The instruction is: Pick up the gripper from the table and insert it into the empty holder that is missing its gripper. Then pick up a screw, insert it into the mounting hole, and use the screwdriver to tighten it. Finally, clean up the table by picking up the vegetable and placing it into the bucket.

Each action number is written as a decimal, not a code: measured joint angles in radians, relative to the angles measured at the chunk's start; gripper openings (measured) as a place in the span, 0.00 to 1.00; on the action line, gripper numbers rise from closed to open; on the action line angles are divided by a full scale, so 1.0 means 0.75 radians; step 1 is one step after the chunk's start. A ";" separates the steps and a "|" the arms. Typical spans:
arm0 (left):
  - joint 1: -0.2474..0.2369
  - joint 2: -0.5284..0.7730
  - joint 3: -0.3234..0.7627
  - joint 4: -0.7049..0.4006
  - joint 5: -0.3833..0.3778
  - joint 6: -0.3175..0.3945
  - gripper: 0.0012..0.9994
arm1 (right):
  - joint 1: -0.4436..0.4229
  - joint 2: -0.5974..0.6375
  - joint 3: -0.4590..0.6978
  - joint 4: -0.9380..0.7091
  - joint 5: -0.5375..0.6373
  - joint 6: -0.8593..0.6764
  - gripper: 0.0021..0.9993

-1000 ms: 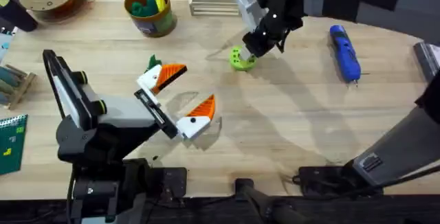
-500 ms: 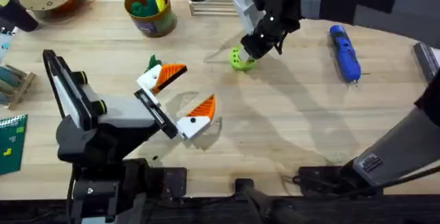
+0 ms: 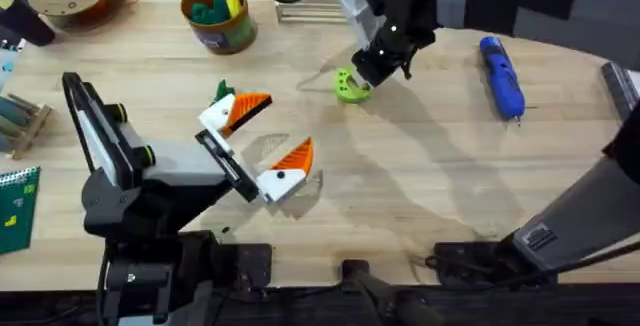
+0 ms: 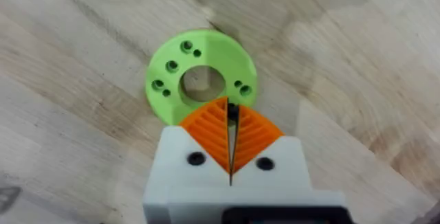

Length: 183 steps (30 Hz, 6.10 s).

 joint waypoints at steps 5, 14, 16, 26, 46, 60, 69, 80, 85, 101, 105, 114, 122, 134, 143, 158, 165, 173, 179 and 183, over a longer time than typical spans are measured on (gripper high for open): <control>0.000 0.000 0.000 0.000 0.000 0.000 1.00 | -0.001 -0.005 0.007 -0.051 0.001 0.000 0.00; 0.000 0.000 0.000 0.000 0.000 0.000 1.00 | -0.001 -0.057 0.184 -0.325 0.006 0.000 0.00; 0.000 0.000 0.000 0.000 0.000 0.000 1.00 | 0.001 -0.071 0.264 -0.366 0.006 0.000 0.00; 0.000 0.000 0.000 0.000 0.000 0.000 1.00 | 0.063 -0.088 0.555 -0.487 0.006 0.000 0.00; 0.000 0.000 0.000 0.000 0.000 0.000 1.00 | 0.051 -0.087 0.382 -0.551 0.006 0.020 0.00; 0.000 0.000 0.000 0.000 0.000 0.000 1.00 | 0.021 -0.066 0.173 -0.300 0.006 0.031 0.43; 0.000 0.000 0.000 0.000 0.000 0.000 1.00 | 0.016 -0.059 0.081 -0.168 -0.032 0.031 0.42; 0.000 -0.001 0.000 0.000 0.000 0.000 1.00 | 0.012 0.032 0.080 -0.128 -0.045 0.031 0.42; 0.000 0.000 0.000 0.000 0.000 0.000 1.00 | 0.012 0.050 0.080 -0.111 -0.045 0.031 0.40; 0.000 0.000 0.000 0.000 0.000 0.000 1.00 | -0.004 0.050 0.080 -0.078 -0.016 0.031 0.00; 0.000 0.000 0.000 0.000 0.000 0.000 1.00 | -0.007 0.050 0.080 -0.045 -0.029 0.031 0.00; 0.000 0.000 0.000 0.000 0.000 0.000 1.00 | -0.014 0.050 0.079 -0.056 -0.045 0.036 0.00; 0.000 0.000 0.000 0.000 0.000 0.000 1.00 | -0.014 0.049 0.148 -0.197 -0.045 0.041 0.00; 0.000 0.000 0.000 0.000 0.000 0.000 1.00 | -0.010 -0.034 0.410 -0.383 -0.045 0.041 0.00; 0.000 0.000 0.000 0.000 0.000 0.000 1.00 | 0.075 -0.034 0.658 -0.586 -0.045 0.037 0.00; 0.000 0.000 0.000 0.000 0.000 0.000 1.00 | 0.354 -0.033 0.986 -0.833 -0.045 0.035 0.00; 0.000 0.000 0.000 0.000 0.000 0.000 1.00 | 0.542 0.140 1.328 -1.030 -0.045 0.036 0.00; 0.000 0.000 0.000 0.000 0.000 0.000 1.00 | 0.654 0.260 1.407 -1.057 -0.045 0.036 0.00; 0.000 0.000 0.000 0.000 0.000 0.000 1.00 | 0.700 0.261 1.431 -1.027 -0.045 0.036 0.00; 0.000 0.000 0.000 0.000 0.000 0.000 1.00 | 0.764 0.261 1.440 -0.999 -0.045 0.036 0.00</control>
